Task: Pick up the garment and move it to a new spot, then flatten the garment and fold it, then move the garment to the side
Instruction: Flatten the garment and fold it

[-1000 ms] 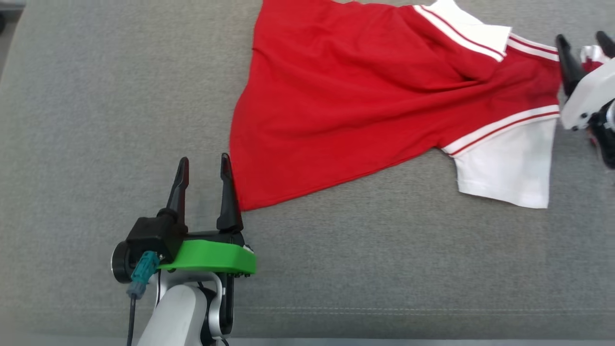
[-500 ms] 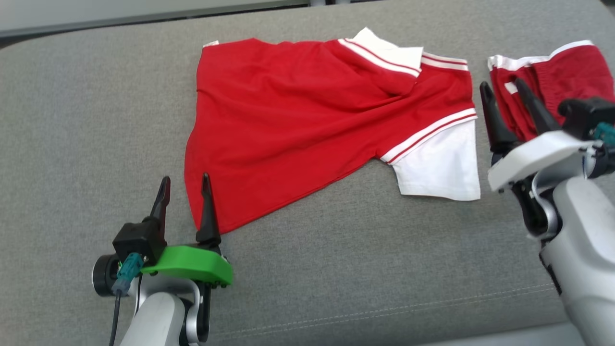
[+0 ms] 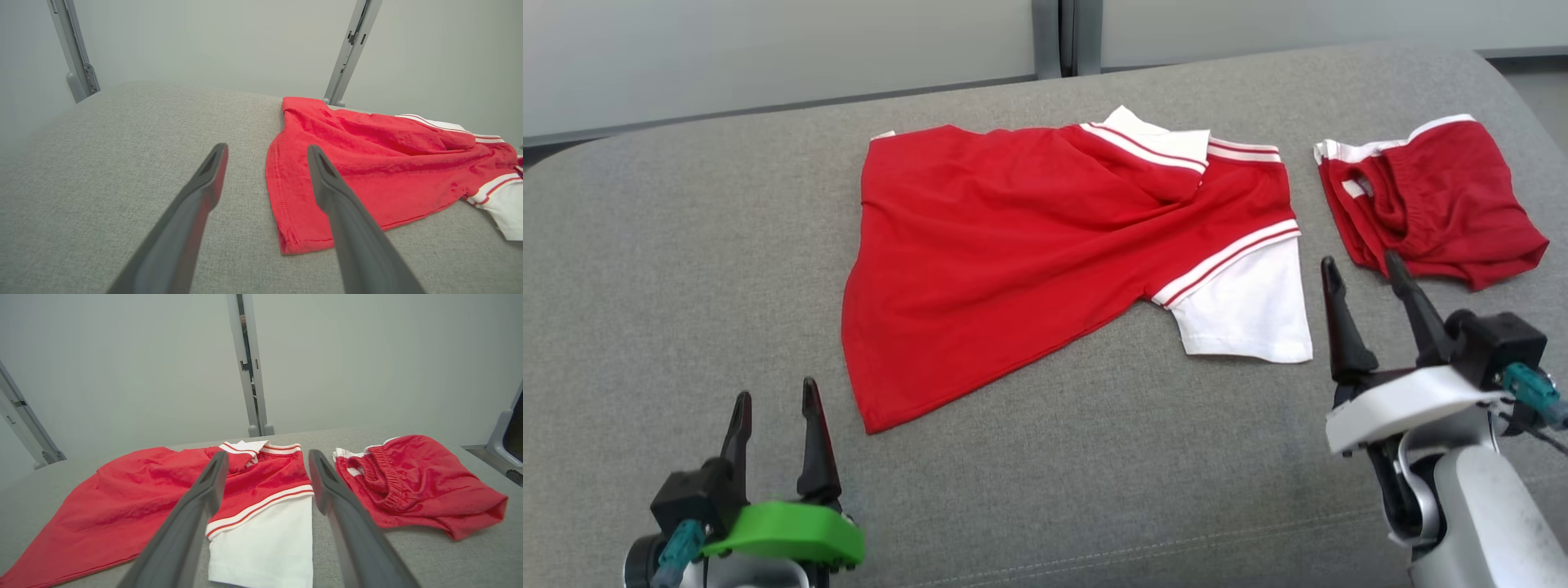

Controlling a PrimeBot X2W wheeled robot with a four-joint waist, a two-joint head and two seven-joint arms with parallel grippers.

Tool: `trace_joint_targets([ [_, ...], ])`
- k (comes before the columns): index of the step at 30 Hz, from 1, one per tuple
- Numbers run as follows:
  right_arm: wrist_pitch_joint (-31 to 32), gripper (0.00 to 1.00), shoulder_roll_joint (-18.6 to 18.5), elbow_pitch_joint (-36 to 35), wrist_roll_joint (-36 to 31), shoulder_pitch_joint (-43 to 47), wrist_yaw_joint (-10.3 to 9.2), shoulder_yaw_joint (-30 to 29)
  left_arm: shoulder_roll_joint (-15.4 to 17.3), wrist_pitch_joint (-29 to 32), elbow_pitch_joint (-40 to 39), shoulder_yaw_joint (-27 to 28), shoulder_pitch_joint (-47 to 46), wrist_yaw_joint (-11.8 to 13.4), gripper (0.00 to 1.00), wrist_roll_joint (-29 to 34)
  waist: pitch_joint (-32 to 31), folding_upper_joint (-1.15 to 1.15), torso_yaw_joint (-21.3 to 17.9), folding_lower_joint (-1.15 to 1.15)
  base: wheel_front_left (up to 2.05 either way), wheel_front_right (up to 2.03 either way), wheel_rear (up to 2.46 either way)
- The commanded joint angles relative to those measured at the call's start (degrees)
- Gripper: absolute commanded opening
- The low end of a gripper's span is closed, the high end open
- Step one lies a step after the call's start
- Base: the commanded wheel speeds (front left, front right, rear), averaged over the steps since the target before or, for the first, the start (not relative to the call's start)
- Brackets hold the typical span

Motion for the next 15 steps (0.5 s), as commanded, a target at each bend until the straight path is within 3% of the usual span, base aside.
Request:
trace_joint_targets([
  [1,0.4,1.0,0.48,-1.25,-0.87,1.51,-0.01,-0.35,0.41,-0.44,-0.57,0.29,1.41,0.13,1.0,-0.5,-1.0,0.0,0.42,0.0,0.0,0.0,0.0],
  [7,2.7,1.0,2.33,-6.41,-2.56,6.55,-0.02,-0.93,1.0,-0.48,-3.1,0.67,5.68,-0.06,1.0,-1.17,-2.43,0.0,1.2,0.0,0.0,0.0,0.0],
  [15,3.65,1.0,2.82,-7.42,-2.25,9.79,-0.02,0.32,0.27,-0.66,-3.28,1.58,7.71,-0.07,1.0,-2.26,-3.86,0.0,2.07,0.0,0.0,0.0,0.0],
])
